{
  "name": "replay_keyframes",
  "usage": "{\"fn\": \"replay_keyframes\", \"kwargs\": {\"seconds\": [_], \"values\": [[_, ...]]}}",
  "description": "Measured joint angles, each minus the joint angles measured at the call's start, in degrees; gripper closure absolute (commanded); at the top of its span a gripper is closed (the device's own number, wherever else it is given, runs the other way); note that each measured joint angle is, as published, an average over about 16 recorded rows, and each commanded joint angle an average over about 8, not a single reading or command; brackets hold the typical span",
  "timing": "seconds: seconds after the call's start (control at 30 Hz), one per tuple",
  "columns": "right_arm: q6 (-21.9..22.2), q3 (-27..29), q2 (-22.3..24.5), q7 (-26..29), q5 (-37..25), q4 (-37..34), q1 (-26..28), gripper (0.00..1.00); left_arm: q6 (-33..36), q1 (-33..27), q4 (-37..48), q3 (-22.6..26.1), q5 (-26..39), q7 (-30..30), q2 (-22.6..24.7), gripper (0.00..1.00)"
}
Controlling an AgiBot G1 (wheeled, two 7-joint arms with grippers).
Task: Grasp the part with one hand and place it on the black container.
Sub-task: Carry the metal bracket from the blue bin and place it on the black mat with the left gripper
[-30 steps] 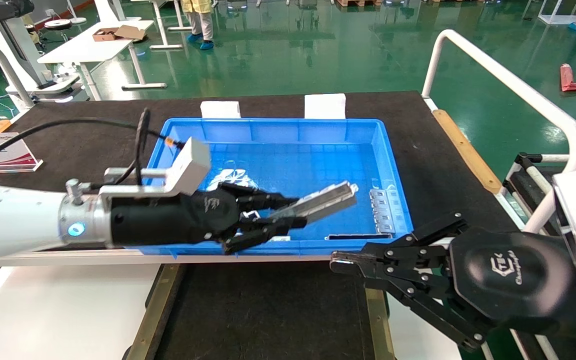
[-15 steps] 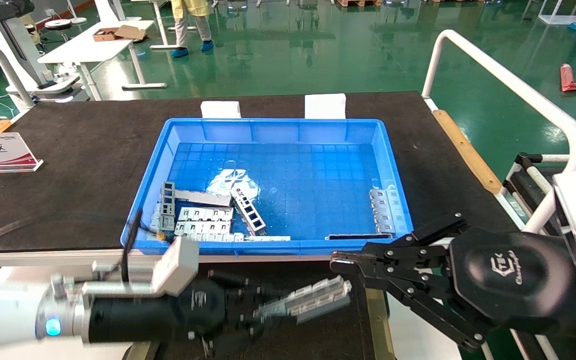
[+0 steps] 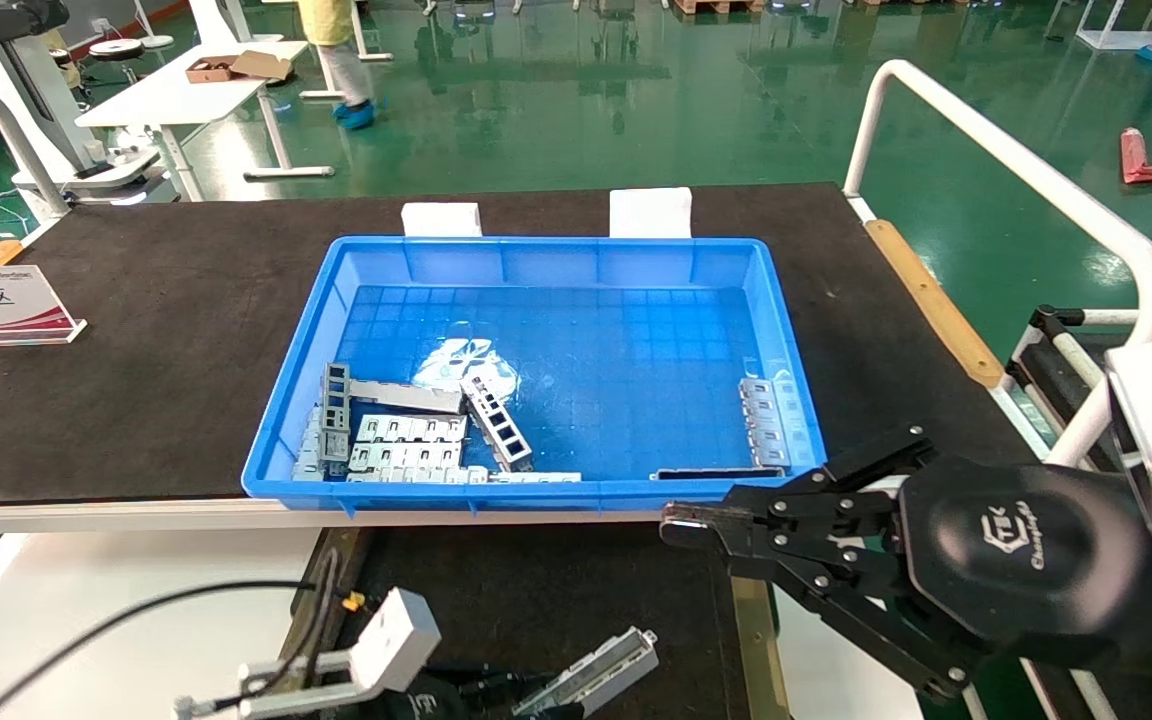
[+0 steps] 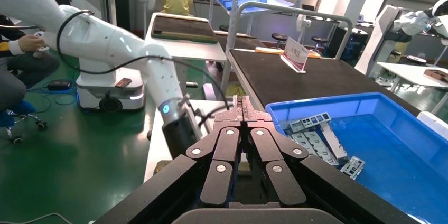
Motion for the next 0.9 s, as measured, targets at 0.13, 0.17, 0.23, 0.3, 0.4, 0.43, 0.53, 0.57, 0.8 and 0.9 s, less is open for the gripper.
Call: {"fn": "replay_keyframes", "kwargs": {"seconds": [0.13, 0.17, 0.23, 0.3, 0.4, 0.43, 0.53, 0.57, 0.8, 0.9], "values": [[0.0, 0.0, 0.0, 0.0, 0.0, 0.0, 0.0, 1.0, -7.19, 3.28, -2.27, 0.87, 1.67, -4.65, 0.87, 1.0], [0.0, 0.0, 0.0, 0.0, 0.0, 0.0, 0.0, 1.0, -8.94, 3.98, -2.68, 1.1, 2.1, -5.79, 1.16, 1.0], [0.0, 0.0, 0.0, 0.0, 0.0, 0.0, 0.0, 1.0, -12.44, 5.26, -3.3, 1.58, 2.98, -8.04, 1.81, 1.0], [0.0, -0.01, 0.0, 0.0, 0.0, 0.0, 0.0, 1.0, -15.78, 6.32, -3.65, 2.07, 3.82, -10.25, 2.56, 1.0], [0.0, -0.01, 0.0, 0.0, 0.0, 0.0, 0.0, 1.0, -20.64, 7.53, -3.74, 2.8, 5.06, -13.42, 3.89, 1.0], [0.0, -0.01, 0.0, 0.0, 0.01, 0.0, 0.0, 1.0, -22.21, 7.85, -3.68, 3.03, 5.44, -14.44, 4.39, 1.0], [0.0, -0.01, 0.0, 0.0, 0.01, 0.0, 0.0, 1.0, -26.69, 8.51, -3.21, 3.67, 6.44, -17.26, 6.02, 1.0], [0.0, -0.01, 0.0, -0.01, 0.01, 0.0, 0.0, 1.0, -28.09, 8.62, -2.98, 3.89, 6.78, -18.09, 6.59, 1.0], [0.01, -0.01, 0.01, -0.01, 0.01, 0.0, 0.0, 1.0, -36.66, 8.29, -0.4, 5.51, 8.93, -22.94, 10.94, 1.0], [0.01, -0.02, 0.01, -0.01, 0.01, 0.0, 0.0, 1.0, -39.61, 7.77, 1.08, 6.25, 9.6, -24.72, 12.8, 1.0]]}}
